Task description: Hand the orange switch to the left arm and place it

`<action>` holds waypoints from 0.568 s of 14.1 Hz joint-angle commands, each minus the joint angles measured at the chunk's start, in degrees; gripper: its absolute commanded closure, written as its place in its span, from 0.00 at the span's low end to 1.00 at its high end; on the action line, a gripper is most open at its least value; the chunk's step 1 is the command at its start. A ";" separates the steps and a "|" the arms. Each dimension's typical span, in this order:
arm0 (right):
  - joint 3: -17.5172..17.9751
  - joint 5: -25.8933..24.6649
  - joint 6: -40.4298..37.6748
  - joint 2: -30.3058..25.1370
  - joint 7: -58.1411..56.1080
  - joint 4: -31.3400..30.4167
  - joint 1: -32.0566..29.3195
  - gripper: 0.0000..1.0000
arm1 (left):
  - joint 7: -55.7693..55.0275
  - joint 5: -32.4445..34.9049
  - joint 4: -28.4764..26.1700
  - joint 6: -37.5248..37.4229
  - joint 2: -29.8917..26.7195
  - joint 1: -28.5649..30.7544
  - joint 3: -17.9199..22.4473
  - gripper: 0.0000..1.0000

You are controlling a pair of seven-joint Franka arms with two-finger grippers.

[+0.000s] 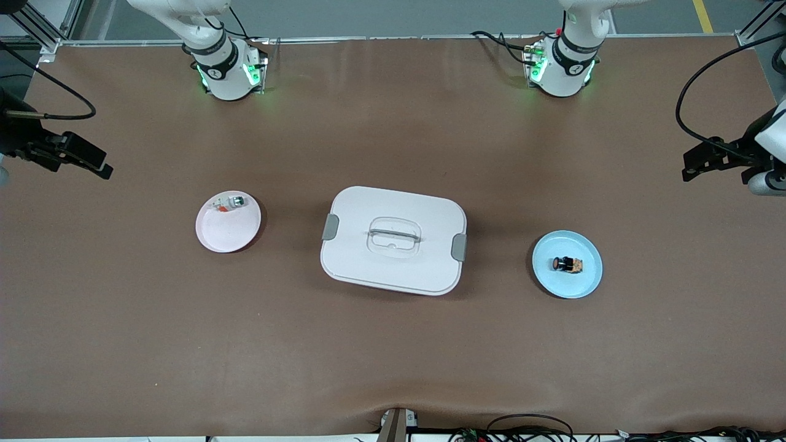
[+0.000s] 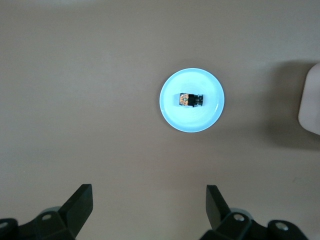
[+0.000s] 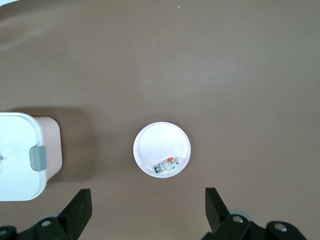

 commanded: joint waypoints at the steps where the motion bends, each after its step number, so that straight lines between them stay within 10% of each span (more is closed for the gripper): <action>1: 0.15 0.73 0.28 -1.49 -3.86 -1.47 -0.94 0.00 | -0.95 -1.23 -7.43 3.56 -6.04 0.16 -0.21 0.00; 8: 0.15 0.65 0.28 -2.02 -3.95 -1.56 -0.94 0.00 | -2.79 -3.52 -7.18 0.05 -7.19 0.16 -0.29 0.00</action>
